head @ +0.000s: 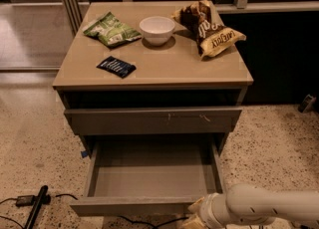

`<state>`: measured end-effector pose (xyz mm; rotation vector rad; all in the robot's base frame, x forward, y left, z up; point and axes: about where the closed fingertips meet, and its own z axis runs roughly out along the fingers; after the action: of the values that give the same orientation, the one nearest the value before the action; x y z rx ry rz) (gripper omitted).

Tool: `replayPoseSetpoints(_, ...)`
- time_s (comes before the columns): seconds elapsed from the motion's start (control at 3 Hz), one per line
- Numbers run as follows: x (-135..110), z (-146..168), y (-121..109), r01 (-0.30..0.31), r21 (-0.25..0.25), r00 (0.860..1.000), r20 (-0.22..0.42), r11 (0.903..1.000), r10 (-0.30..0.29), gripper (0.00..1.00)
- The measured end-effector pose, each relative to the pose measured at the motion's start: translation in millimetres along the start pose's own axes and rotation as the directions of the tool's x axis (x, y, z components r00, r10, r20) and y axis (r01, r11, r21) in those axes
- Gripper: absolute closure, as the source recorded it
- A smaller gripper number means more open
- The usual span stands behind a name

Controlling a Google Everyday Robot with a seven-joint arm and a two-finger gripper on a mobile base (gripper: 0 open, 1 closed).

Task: Close middle drawer

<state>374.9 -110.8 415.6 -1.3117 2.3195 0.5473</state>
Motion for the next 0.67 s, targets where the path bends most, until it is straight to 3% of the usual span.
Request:
replayPoseSetpoints(0.33, -9, 5, -7, 0.021, 0.008, 1.0, -0.001, 0.9997, -0.021, 0.0)
replayPoseSetpoints(0.67, -26, 12, -21, 0.053, 0.02, 0.999, 0.008, 0.9984, -0.053, 0.18)
